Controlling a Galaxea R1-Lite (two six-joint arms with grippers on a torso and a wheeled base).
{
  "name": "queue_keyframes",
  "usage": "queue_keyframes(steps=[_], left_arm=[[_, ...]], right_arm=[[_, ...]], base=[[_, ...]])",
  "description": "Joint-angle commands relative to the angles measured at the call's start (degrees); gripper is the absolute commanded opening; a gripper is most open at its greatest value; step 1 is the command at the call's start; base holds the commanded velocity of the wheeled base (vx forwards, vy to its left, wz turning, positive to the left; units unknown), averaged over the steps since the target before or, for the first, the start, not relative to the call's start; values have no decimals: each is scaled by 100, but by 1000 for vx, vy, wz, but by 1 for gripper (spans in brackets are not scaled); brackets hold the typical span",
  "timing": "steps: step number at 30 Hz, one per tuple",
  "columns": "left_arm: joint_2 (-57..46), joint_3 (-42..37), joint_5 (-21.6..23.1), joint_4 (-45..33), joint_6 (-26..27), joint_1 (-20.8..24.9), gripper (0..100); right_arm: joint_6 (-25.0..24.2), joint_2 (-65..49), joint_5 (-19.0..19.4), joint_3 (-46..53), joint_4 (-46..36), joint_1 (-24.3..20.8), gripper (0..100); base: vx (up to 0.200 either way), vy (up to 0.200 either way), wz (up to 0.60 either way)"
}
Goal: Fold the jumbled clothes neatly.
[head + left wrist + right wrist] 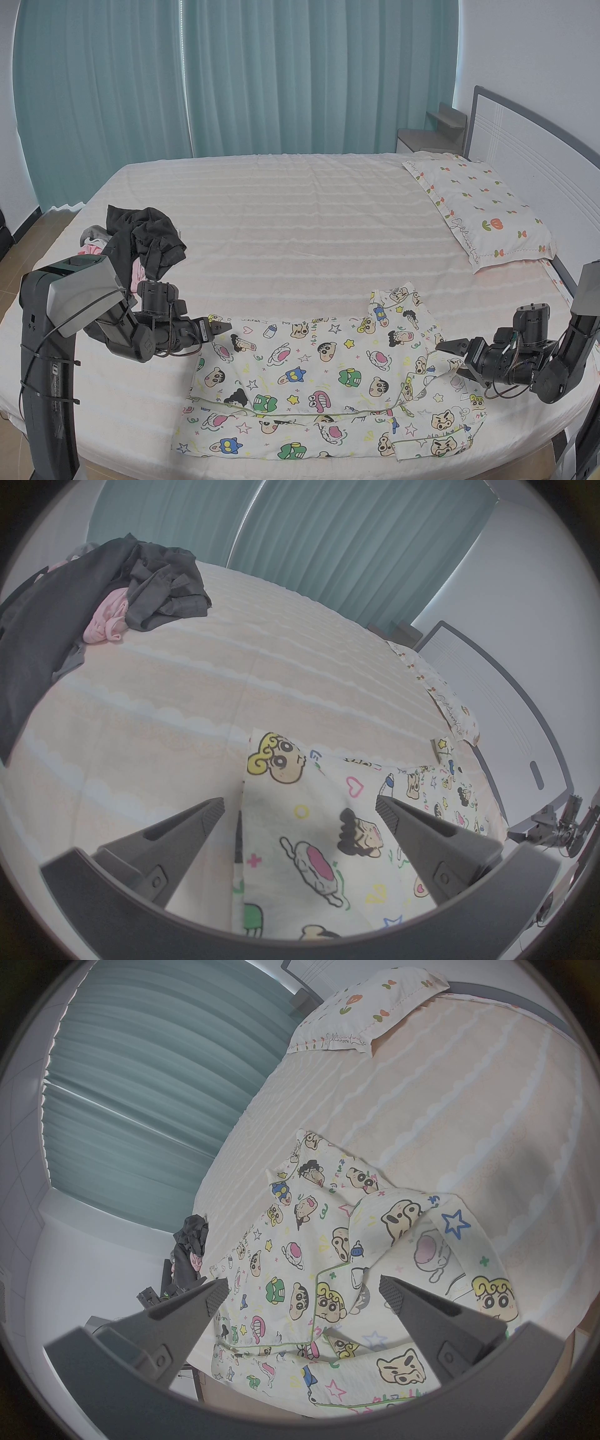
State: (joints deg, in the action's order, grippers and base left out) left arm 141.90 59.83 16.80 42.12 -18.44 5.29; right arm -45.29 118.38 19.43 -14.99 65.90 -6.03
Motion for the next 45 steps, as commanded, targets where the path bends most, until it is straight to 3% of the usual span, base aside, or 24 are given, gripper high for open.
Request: queue_keyframes(steps=[1, 14, 15, 26, 32, 36, 39, 44, 45], left_arm=[[224, 204, -1, -72, 43, 7, 100], [382, 837, 8, -441, 25, 139, 100], [382, 846, 8, -450, 25, 139, 0], [382, 1004, -107, -784, 43, 209, 0], [356, 828, -854, -600, 16, 350, 0], [321, 512, -1003, -186, 25, 367, 0], [242, 169, -1126, 279, 25, 367, 0], [198, 73, -1293, 420, 34, 367, 0], [145, 73, -1293, 420, 16, 367, 0]], right_arm=[[2, 9, -1, 5, 2, -3, 100], [2, 9, -18, 5, 2, -38, 100], [2, 9, -18, 5, 2, -38, 100], [11, 9, -27, 49, 10, -29, 100], [11, 27, -27, 58, 142, -21, 100], [11, 141, -97, -302, 292, -3, 100], [64, 458, -194, -1454, -183, 23, 100], [284, 1126, -212, -3510, -1994, 120, 100], [591, 1547, -229, -4249, -2618, 146, 100]], base=[[0, 0, 0], [0, 0, 0], [0, 0, 0], [0, 0, 0], [0, 0, 0], [0, 0, 0], [0, 0, 0], [0, 0, 0], [0, 0, 0]])
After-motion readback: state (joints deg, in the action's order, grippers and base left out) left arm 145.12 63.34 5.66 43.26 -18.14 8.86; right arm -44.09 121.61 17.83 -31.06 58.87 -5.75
